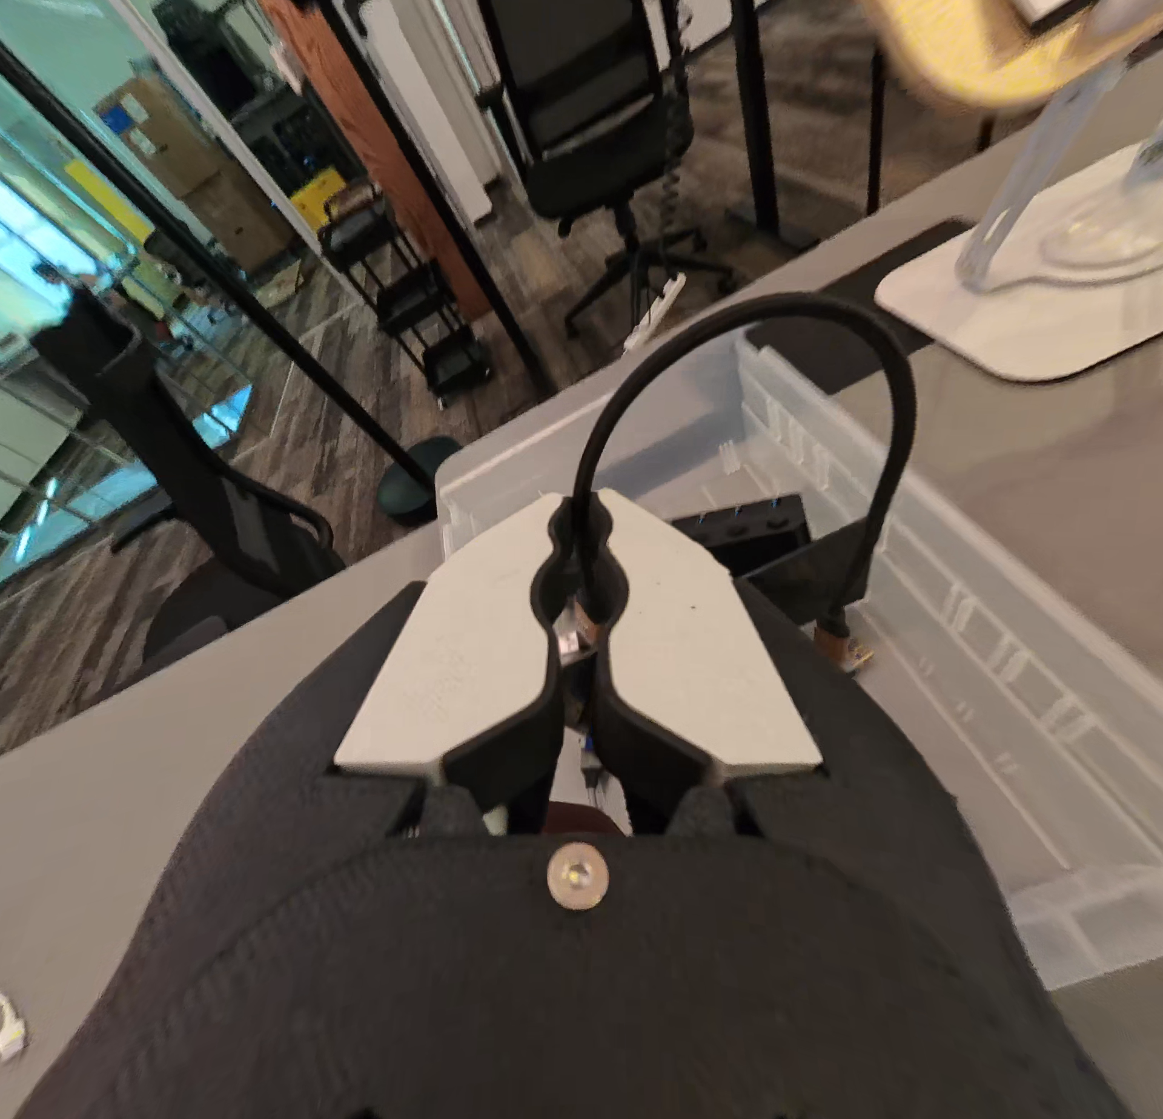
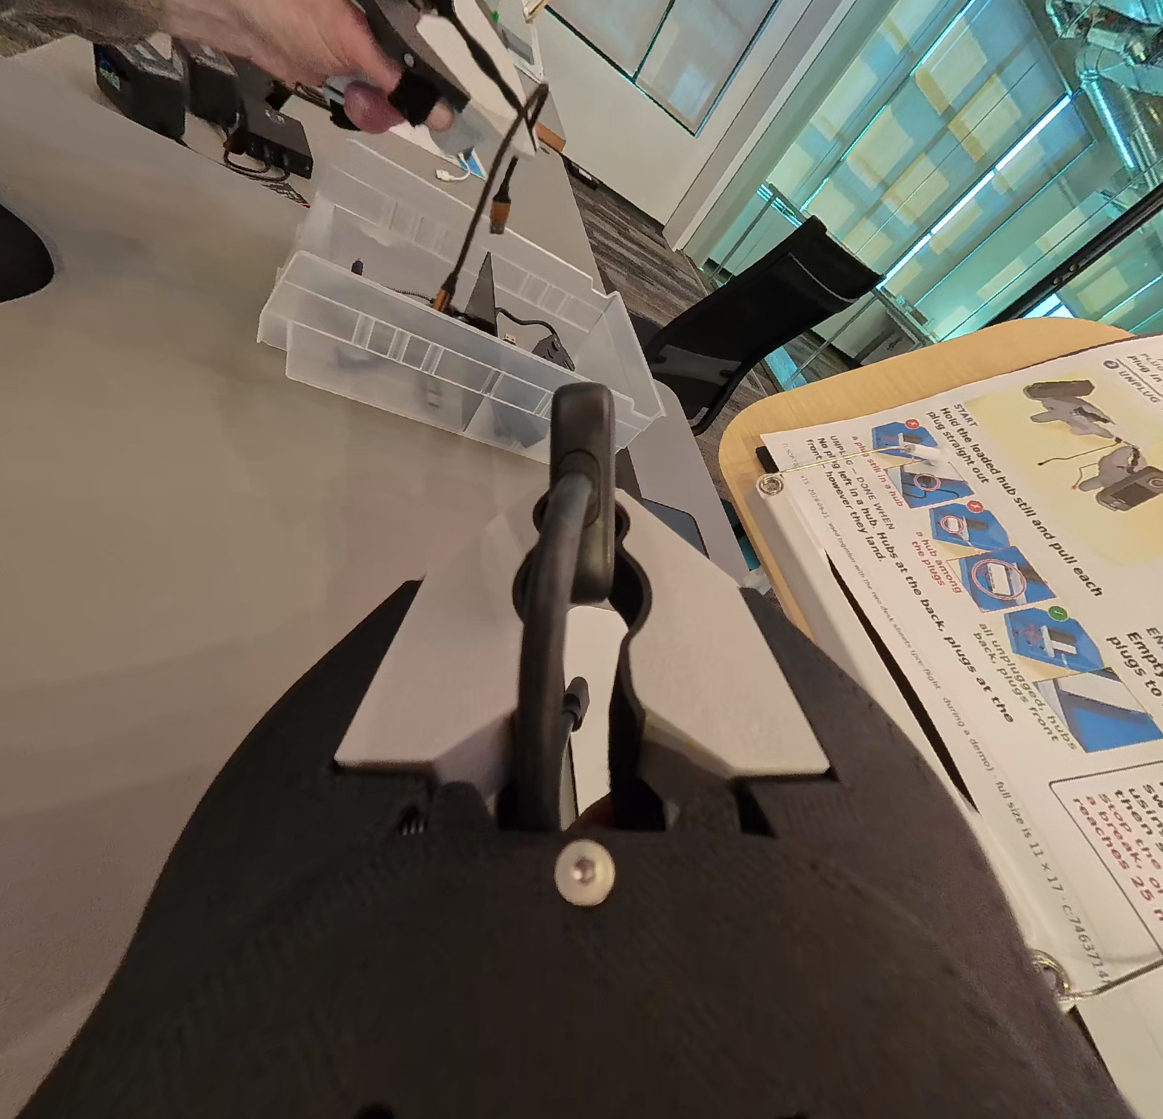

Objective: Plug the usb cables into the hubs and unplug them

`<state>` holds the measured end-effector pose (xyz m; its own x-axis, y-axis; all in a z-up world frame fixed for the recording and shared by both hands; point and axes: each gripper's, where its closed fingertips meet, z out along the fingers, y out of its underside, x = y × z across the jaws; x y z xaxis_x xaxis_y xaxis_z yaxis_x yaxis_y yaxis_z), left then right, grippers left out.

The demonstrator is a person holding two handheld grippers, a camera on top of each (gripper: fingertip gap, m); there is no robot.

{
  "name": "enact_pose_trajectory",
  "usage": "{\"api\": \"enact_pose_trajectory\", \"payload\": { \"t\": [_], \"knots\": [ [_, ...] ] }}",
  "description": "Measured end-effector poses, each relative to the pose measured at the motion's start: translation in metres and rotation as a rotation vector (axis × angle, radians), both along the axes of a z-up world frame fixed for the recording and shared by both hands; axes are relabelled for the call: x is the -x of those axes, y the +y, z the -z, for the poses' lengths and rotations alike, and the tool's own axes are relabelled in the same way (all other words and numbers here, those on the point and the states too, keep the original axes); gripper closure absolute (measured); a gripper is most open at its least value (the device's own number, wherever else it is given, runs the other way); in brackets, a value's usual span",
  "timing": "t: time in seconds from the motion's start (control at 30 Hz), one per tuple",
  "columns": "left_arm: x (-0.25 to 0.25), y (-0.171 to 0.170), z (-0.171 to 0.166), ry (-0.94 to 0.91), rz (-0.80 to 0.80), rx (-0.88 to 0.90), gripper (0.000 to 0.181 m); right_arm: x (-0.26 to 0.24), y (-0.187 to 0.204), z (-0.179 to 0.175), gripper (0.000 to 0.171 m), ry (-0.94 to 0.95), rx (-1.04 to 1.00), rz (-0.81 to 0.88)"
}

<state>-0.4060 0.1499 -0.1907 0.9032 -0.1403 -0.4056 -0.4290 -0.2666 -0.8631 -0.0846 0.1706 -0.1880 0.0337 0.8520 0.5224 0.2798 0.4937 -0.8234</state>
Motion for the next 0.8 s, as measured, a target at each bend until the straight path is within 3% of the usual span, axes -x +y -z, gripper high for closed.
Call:
{"api": "enact_pose_trajectory", "payload": {
  "t": [0.17,0.37,0.57,0.8],
  "knots": [
    [-0.035,-0.017,-0.039,0.099,0.071,-0.070,0.178,0.001,0.000,0.000,0.162,0.001,0.002,-0.003],
    [-0.137,-0.032,-0.043,0.426,0.329,-0.041,0.178,-0.003,0.000,-0.003,0.163,0.003,-0.006,0.005],
    [-0.242,-0.040,-0.015,0.708,0.582,-0.086,0.178,-0.016,0.005,-0.010,0.163,0.029,-0.006,0.031],
    [-0.312,-0.042,0.054,0.948,0.833,-0.070,0.178,-0.022,0.010,-0.009,0.163,0.041,0.003,0.041]
  ]
}}
